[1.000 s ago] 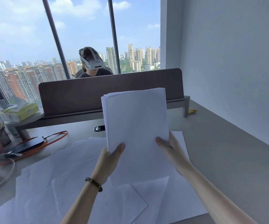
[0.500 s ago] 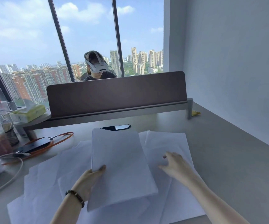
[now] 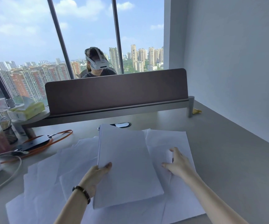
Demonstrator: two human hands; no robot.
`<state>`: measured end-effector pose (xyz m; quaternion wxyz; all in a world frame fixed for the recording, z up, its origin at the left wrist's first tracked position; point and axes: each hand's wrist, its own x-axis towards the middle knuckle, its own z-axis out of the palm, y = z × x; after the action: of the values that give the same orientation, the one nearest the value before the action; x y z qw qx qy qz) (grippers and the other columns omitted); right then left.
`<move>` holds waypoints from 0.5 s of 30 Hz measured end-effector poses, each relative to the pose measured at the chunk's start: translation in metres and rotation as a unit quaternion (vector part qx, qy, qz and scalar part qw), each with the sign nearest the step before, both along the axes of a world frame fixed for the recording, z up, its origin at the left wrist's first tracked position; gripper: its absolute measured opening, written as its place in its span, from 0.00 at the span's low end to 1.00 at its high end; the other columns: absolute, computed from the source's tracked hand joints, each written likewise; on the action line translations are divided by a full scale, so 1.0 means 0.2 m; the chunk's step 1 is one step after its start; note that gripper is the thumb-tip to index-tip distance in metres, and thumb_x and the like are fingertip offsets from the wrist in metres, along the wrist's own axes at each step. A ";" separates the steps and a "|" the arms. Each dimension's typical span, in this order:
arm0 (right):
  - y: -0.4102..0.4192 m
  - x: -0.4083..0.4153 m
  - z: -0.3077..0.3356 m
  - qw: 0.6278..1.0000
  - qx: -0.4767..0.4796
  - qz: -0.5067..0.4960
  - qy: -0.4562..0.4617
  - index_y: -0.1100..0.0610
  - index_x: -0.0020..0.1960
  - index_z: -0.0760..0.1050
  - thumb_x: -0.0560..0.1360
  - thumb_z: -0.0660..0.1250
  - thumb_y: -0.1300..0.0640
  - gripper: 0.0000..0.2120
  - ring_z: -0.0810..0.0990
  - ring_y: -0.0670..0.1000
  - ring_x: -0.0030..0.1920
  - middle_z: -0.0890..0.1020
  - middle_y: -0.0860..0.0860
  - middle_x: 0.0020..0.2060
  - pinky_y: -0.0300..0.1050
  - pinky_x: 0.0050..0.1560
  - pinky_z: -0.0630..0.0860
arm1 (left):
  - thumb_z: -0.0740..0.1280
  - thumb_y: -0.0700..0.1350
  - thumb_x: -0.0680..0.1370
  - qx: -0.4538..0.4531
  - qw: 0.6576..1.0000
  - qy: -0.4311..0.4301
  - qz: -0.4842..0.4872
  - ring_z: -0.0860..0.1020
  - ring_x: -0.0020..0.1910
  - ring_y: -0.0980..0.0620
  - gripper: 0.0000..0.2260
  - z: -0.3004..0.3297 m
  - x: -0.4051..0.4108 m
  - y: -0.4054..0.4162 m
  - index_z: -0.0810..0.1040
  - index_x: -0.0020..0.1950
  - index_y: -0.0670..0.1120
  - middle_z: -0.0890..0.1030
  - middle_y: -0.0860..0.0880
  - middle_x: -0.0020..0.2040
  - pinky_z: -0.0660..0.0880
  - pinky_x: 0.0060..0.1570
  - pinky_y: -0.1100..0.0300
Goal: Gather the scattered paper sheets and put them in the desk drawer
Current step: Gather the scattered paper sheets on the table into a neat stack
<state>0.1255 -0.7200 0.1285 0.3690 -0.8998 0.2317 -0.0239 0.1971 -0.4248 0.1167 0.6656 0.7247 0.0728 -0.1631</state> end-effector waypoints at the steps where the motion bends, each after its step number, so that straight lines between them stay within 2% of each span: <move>1: -0.01 0.00 -0.01 1.000 -0.002 -0.003 0.005 0.54 0.76 0.61 0.73 0.73 0.50 0.36 0.75 0.59 0.65 0.77 0.56 0.63 0.45 0.51 0.73 | 0.70 0.45 0.78 0.000 1.000 0.000 0.002 0.84 0.48 0.38 0.11 0.00 0.00 0.00 0.83 0.55 0.38 0.86 0.38 0.49 0.81 0.50 0.45; 2: -0.01 0.00 -0.02 1.000 0.002 -0.004 0.005 0.55 0.77 0.59 0.73 0.73 0.51 0.37 0.75 0.58 0.63 0.78 0.55 0.60 0.45 0.48 0.71 | 0.70 0.45 0.78 -0.001 1.000 0.000 0.002 0.84 0.50 0.37 0.11 0.00 0.00 -0.01 0.83 0.55 0.38 0.86 0.37 0.50 0.80 0.52 0.43; 5: -0.02 0.01 -0.04 1.000 0.022 -0.005 -0.017 0.58 0.78 0.57 0.73 0.74 0.54 0.40 0.76 0.55 0.49 0.76 0.50 0.42 0.46 0.43 0.70 | 0.71 0.45 0.78 0.000 1.000 0.002 -0.003 0.84 0.50 0.37 0.12 0.01 0.01 -0.02 0.83 0.55 0.38 0.86 0.37 0.51 0.80 0.54 0.42; 7: -0.04 0.01 -0.05 0.999 0.016 -0.018 -0.034 0.61 0.74 0.60 0.74 0.73 0.56 0.34 0.76 0.56 0.48 0.75 0.50 0.39 0.48 0.44 0.73 | 0.71 0.46 0.78 0.001 1.000 0.003 -0.003 0.83 0.52 0.36 0.13 0.02 0.01 -0.02 0.82 0.57 0.37 0.85 0.36 0.52 0.79 0.55 0.40; 9: -0.10 0.02 -0.02 0.997 0.009 -0.043 -0.062 0.61 0.64 0.71 0.75 0.71 0.57 0.21 0.77 0.56 0.48 0.75 0.51 0.38 0.48 0.42 0.70 | 0.71 0.45 0.78 -0.001 1.000 0.002 -0.003 0.83 0.53 0.34 0.14 0.04 0.01 0.00 0.82 0.57 0.37 0.84 0.35 0.53 0.79 0.56 0.39; 10: -0.14 0.02 0.00 0.996 -0.007 -0.054 -0.072 0.59 0.53 0.75 0.75 0.71 0.57 0.10 0.77 0.56 0.45 0.75 0.51 0.36 0.47 0.39 0.67 | 0.71 0.45 0.78 -0.004 1.000 0.003 -0.005 0.83 0.53 0.34 0.13 0.05 0.02 0.02 0.82 0.57 0.37 0.84 0.34 0.54 0.79 0.56 0.39; 11: -0.19 0.03 0.01 0.994 -0.022 -0.064 -0.081 0.58 0.41 0.73 0.75 0.70 0.58 0.07 0.75 0.56 0.40 0.72 0.51 0.32 0.47 0.36 0.64 | 0.70 0.45 0.78 -0.006 1.000 0.001 -0.005 0.83 0.52 0.34 0.13 0.07 0.02 0.03 0.82 0.57 0.37 0.84 0.34 0.54 0.79 0.55 0.40; 12: -0.25 0.04 0.01 0.994 -0.043 -0.065 -0.078 0.57 0.35 0.66 0.75 0.68 0.58 0.14 0.72 0.55 0.35 0.69 0.51 0.30 0.47 0.34 0.60 | 0.70 0.44 0.78 -0.007 1.000 -0.005 -0.004 0.83 0.50 0.36 0.12 0.08 0.02 0.04 0.82 0.56 0.37 0.84 0.34 0.54 0.78 0.55 0.41; 13: -0.29 0.05 0.02 0.994 -0.068 -0.060 -0.057 0.56 0.34 0.61 0.76 0.66 0.57 0.17 0.68 0.54 0.33 0.66 0.52 0.30 0.47 0.33 0.58 | 0.70 0.43 0.78 -0.006 1.000 -0.010 -0.003 0.82 0.49 0.37 0.11 0.08 0.02 0.04 0.82 0.56 0.37 0.84 0.34 0.54 0.78 0.56 0.42; 14: -0.32 0.06 0.03 0.994 -0.093 -0.056 -0.034 0.56 0.34 0.59 0.78 0.64 0.56 0.18 0.67 0.54 0.33 0.66 0.52 0.31 0.47 0.33 0.57 | 0.69 0.43 0.79 -0.005 1.000 -0.012 -0.004 0.82 0.49 0.38 0.11 0.08 0.01 0.04 0.82 0.56 0.37 0.84 0.34 0.54 0.77 0.56 0.42; 15: -0.33 0.07 0.04 0.992 -0.117 -0.050 -0.007 0.57 0.36 0.62 0.80 0.61 0.54 0.16 0.70 0.55 0.36 0.68 0.52 0.33 0.47 0.33 0.60 | 0.69 0.43 0.79 0.000 1.000 -0.009 -0.007 0.82 0.50 0.38 0.11 0.08 0.00 0.04 0.82 0.56 0.37 0.84 0.34 0.54 0.77 0.57 0.42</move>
<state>0.1405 -0.7862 0.1361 0.2617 -0.9238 0.2691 -0.0758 0.1979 -0.4168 0.1334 0.6653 0.7264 0.0613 -0.1614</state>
